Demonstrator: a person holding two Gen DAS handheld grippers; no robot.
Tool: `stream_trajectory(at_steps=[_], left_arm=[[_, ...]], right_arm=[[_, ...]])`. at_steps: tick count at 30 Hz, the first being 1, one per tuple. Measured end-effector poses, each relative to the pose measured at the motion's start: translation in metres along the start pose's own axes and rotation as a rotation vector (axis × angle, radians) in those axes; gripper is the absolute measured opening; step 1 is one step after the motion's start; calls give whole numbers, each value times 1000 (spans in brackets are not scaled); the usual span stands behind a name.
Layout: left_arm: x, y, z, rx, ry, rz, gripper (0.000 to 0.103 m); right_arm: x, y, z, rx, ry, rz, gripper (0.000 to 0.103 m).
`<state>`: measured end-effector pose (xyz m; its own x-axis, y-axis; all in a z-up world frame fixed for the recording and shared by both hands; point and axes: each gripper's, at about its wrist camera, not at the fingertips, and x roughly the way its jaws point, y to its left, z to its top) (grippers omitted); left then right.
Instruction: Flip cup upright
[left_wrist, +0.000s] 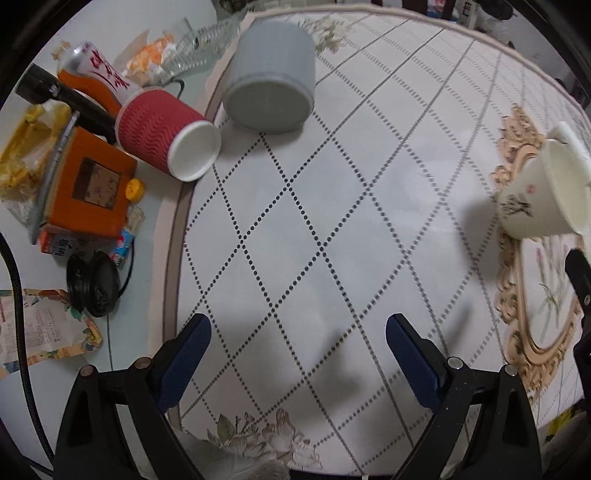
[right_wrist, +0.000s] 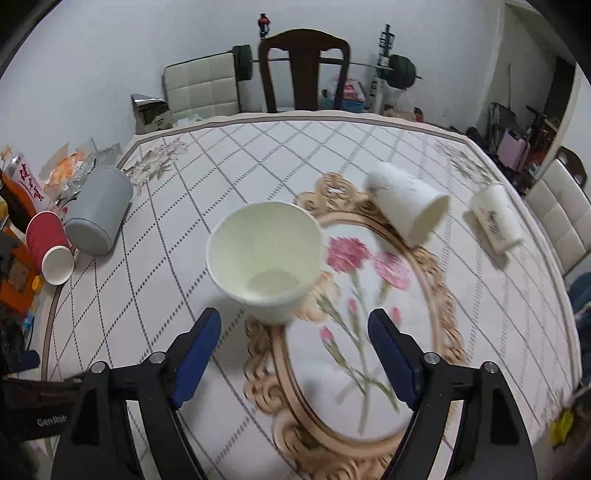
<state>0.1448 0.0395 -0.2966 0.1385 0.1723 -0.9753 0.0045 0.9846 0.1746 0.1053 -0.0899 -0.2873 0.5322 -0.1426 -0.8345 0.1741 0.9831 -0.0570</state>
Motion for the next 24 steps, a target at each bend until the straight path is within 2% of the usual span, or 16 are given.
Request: stream_trajectory(at_steps=[6, 7, 11, 20, 24], left_arm=[[-67, 4, -35, 18, -100, -22, 97], [-72, 18, -40, 20, -117, -28, 97], [-126, 17, -55, 21, -200, -52, 97], [-238, 16, -106, 0, -394, -89, 97], [-266, 16, -128, -1, -443, -95, 97]], right_arm=[[-50, -26, -1, 24, 32, -77, 101], [-63, -32, 0, 21, 35, -86, 101], [-108, -47, 7, 5, 22, -98, 103], [-242, -81, 12, -23, -56, -75, 103], [-286, -93, 6, -12, -88, -64, 103]])
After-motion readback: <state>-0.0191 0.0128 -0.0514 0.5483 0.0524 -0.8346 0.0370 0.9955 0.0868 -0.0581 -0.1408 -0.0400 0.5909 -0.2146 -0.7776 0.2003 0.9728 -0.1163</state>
